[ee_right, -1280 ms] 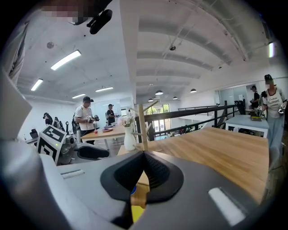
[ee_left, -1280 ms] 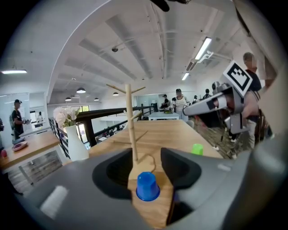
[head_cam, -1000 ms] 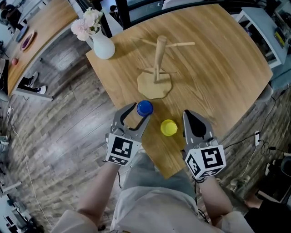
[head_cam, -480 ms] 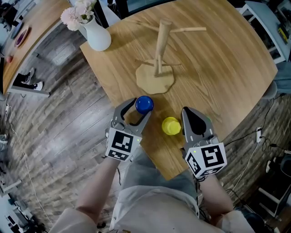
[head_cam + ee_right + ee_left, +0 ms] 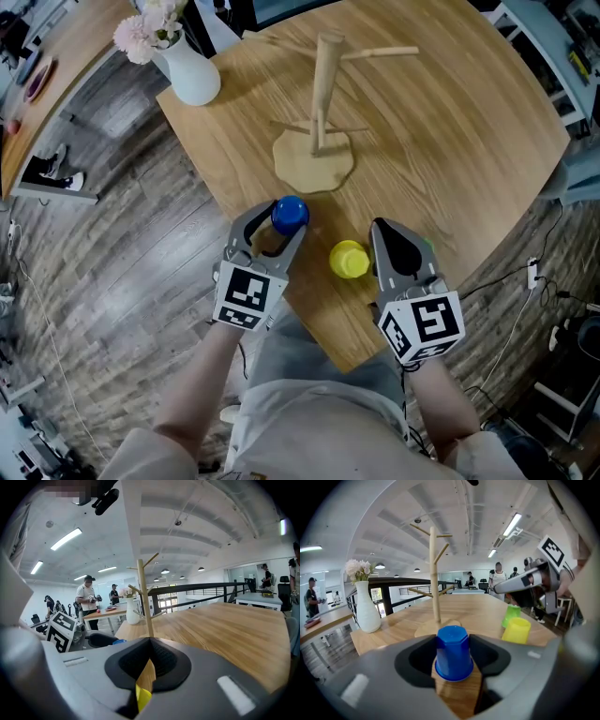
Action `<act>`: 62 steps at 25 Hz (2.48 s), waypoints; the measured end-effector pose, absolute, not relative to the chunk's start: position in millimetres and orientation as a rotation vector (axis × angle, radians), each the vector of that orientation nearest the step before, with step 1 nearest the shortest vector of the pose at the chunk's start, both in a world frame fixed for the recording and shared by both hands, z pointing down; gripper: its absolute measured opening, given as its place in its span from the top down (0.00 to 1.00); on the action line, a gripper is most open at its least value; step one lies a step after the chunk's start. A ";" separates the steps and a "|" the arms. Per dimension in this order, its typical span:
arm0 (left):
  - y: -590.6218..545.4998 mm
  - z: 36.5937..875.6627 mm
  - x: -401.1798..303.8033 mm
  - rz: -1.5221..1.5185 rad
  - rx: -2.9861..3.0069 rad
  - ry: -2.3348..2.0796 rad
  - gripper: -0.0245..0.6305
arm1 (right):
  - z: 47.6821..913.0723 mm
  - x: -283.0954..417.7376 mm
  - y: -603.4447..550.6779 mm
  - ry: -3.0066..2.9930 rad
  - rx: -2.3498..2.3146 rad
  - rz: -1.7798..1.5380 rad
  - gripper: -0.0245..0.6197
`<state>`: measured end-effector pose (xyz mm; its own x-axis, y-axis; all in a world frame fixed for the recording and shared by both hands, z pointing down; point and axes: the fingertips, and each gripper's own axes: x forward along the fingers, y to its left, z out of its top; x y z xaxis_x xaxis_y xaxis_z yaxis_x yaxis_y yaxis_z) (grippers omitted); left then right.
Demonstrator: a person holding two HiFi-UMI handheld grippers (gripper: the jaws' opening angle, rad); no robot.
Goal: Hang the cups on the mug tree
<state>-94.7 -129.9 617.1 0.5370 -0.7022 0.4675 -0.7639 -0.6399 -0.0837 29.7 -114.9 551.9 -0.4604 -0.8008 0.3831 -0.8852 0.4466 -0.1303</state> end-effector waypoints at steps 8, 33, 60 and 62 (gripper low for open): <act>-127.7 581.8 -99.6 0.708 2.633 -1.280 0.64 | 520.7 30.1 -115.5 -2.442 1.451 0.446 0.97; -78.3 386.4 -105.5 0.577 2.717 -1.362 0.64 | 366.2 34.9 -80.7 -2.505 1.464 0.338 0.97; -120.1 329.7 -86.7 0.460 2.827 -1.384 0.65 | 331.9 40.1 -96.2 -2.537 1.543 0.297 0.96; -129.6 328.4 -85.9 0.457 2.831 -1.386 0.65 | 331.1 41.1 -102.0 -2.537 1.548 0.296 0.97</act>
<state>-85.9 -129.6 328.4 0.5802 -0.7795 0.2362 -0.7670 -0.6204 -0.1634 41.1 -102.0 331.1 -0.4537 -0.8601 0.2330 -0.8907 0.4462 -0.0871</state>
